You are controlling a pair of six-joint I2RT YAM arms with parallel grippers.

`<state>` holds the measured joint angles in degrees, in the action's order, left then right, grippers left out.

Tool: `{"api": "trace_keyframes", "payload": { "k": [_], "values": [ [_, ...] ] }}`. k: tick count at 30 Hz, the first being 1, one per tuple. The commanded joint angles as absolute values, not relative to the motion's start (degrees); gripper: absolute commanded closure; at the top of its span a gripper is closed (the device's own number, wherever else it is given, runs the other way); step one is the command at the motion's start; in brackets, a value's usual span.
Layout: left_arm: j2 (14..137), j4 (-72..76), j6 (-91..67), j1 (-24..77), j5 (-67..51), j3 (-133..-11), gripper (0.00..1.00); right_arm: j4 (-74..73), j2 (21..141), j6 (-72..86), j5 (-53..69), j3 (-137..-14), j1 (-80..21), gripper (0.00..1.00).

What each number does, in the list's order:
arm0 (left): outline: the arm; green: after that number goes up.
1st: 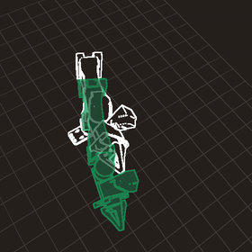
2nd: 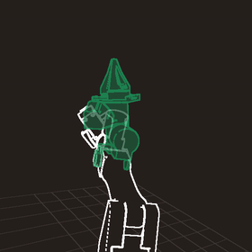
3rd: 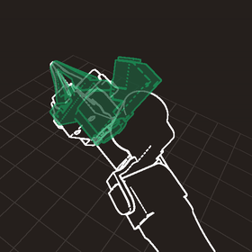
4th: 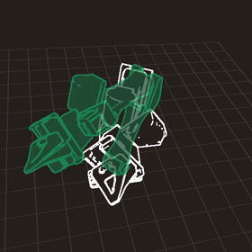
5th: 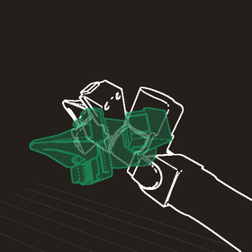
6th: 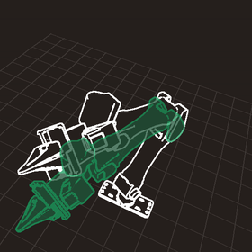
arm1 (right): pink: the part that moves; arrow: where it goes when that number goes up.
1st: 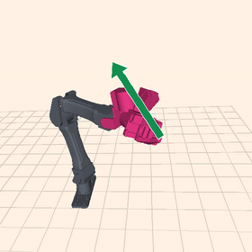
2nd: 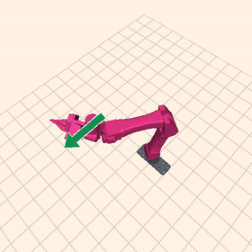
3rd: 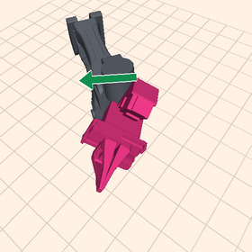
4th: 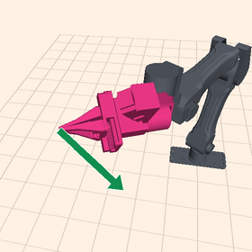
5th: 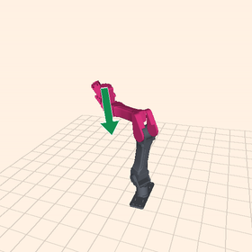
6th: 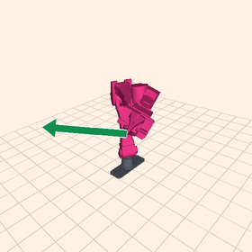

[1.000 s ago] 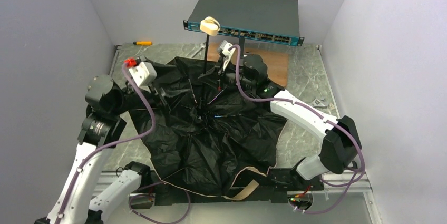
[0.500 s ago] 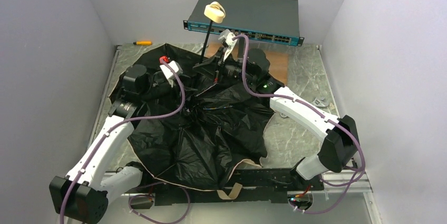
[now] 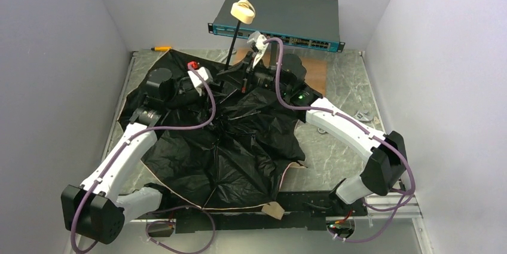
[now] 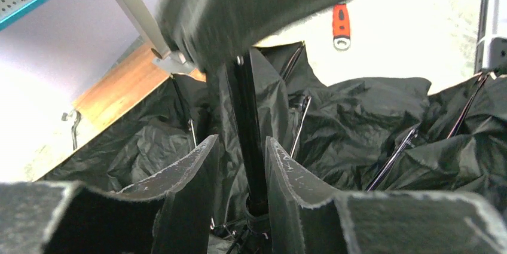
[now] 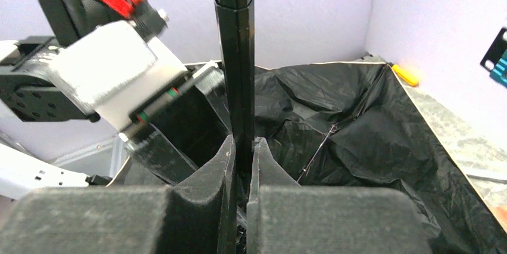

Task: Open the umbrella

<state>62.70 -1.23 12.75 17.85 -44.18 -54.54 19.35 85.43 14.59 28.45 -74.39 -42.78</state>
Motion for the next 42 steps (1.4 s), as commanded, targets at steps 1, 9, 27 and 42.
{"api": "trace_keyframes", "payload": {
  "k": [1,9,27,42],
  "values": [
    [63.8,-5.5,18.9,17.7,-42.7,-53.3,0.62,25.7,83.6,16.5,28.0,-80.1,-43.2,1.0],
    [67.0,-9.7,23.6,14.6,-35.8,-50.7,0.66,25.6,82.8,17.0,26.6,-82.7,-43.1,1.0],
    [73.7,-12.9,34.4,10.5,-34.1,-50.0,0.58,27.2,80.5,19.0,25.6,-85.5,-42.3,1.0],
    [64.1,-23.3,32.8,7.8,-36.0,-67.1,1.0,18.2,74.7,9.4,30.3,-73.7,-42.1,0.36]
  ]
}}
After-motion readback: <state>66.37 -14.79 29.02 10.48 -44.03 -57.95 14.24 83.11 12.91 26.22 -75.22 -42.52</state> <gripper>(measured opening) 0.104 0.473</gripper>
